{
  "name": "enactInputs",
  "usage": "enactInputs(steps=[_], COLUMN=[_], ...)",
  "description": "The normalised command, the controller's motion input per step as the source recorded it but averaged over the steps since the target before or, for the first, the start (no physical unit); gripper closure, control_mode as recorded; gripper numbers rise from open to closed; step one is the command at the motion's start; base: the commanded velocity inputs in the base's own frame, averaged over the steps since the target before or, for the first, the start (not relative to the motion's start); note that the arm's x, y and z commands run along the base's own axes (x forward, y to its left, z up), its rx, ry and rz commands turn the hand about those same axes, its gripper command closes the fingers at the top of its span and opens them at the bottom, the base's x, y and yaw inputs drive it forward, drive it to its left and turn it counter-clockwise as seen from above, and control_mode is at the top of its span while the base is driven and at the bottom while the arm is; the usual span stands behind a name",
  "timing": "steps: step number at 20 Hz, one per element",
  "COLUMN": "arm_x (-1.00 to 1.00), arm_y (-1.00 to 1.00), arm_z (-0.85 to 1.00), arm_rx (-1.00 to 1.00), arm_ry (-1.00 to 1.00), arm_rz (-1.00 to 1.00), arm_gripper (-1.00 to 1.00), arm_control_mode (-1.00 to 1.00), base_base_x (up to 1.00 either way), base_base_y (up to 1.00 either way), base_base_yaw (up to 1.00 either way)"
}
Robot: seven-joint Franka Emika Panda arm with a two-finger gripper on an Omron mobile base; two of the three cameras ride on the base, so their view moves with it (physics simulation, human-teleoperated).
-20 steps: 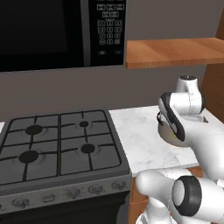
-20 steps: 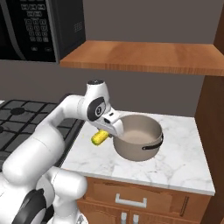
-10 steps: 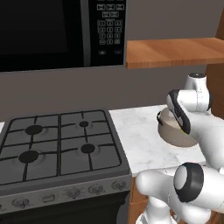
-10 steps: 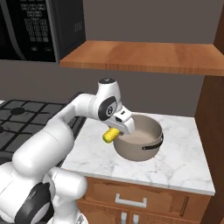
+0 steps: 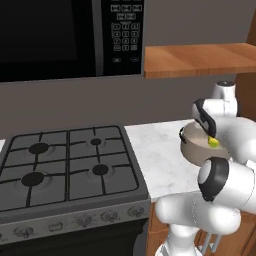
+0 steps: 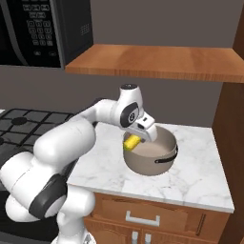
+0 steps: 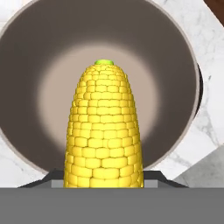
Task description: Turn on the sink faucet. Then move the corn from the counter to the sink. Turn off the sink. Move the vegetable from the sink to the pot next to the stove. Finally move the pot to the front right burner.
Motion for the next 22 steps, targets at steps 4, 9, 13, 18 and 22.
enactInputs(steps=[4, 9, 13, 18, 22], arm_x=[0.44, 0.26, 0.24, 0.28, 0.14], arm_y=[-0.20, -0.17, -0.13, -0.08, -0.05], arm_z=[-0.19, -0.34, -0.33, -0.32, -0.34], arm_rx=[0.00, 0.00, 0.00, 0.00, 0.00], arm_ry=[0.00, 0.00, 0.00, 0.01, 0.03], arm_rz=[0.00, 0.00, 0.00, 0.00, 0.00], arm_gripper=[1.00, 1.00, 1.00, 1.00, 1.00], arm_control_mode=[-1.00, -1.00, -1.00, -1.00, -1.00], base_base_x=[0.00, 0.00, 0.00, 0.00, 0.00], base_base_y=[0.00, 0.00, 0.00, 0.00, 0.00], base_base_yaw=[0.00, 0.00, 0.00, 0.00, 0.00])
